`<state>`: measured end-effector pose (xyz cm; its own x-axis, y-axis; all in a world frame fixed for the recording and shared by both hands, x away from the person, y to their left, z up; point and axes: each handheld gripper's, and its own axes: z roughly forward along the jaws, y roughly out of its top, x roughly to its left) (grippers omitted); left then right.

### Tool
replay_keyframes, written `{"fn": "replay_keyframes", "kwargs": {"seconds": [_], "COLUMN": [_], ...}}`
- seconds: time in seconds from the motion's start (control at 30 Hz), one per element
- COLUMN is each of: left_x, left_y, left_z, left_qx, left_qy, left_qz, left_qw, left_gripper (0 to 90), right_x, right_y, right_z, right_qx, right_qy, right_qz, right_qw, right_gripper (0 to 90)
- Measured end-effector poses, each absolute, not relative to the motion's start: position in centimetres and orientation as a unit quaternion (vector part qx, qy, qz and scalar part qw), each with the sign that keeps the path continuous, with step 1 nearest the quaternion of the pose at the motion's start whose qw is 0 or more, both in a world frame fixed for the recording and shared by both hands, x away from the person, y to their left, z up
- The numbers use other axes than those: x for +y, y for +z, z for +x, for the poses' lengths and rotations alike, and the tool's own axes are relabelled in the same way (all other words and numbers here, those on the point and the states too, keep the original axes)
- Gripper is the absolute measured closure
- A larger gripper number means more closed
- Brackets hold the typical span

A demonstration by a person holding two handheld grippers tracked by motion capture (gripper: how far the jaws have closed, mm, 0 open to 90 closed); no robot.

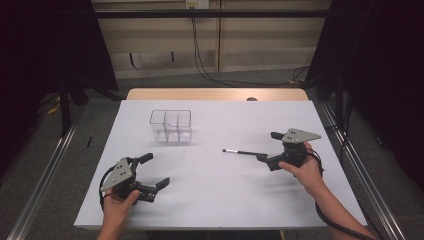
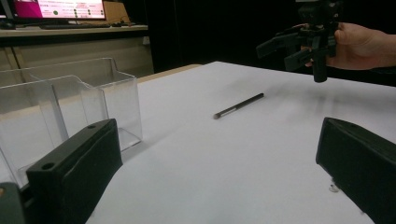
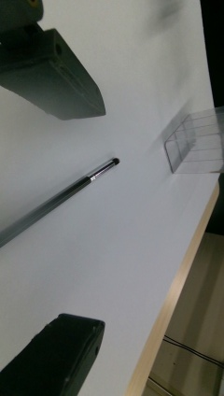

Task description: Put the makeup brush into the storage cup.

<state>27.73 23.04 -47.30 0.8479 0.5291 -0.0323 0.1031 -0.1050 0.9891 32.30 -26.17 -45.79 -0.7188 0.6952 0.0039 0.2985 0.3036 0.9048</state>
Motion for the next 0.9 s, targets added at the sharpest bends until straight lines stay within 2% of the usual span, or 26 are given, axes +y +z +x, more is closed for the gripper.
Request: {"fn": "replay_keyframes", "kwargs": {"seconds": [0.9], "left_x": [23.0], "left_y": [-47.4], "left_z": [27.8], "left_qx": [0.213], "left_qy": [0.166], "left_qz": [0.733], "left_qw": [0.624], "left_gripper": [0.0], "right_x": [-24.8], "right_y": [-44.9], "right_z": [35.5], "right_qx": [0.881], "right_qy": [0.342], "right_qz": [0.301], "right_qw": [0.125], "right_gripper": [2.4]}}
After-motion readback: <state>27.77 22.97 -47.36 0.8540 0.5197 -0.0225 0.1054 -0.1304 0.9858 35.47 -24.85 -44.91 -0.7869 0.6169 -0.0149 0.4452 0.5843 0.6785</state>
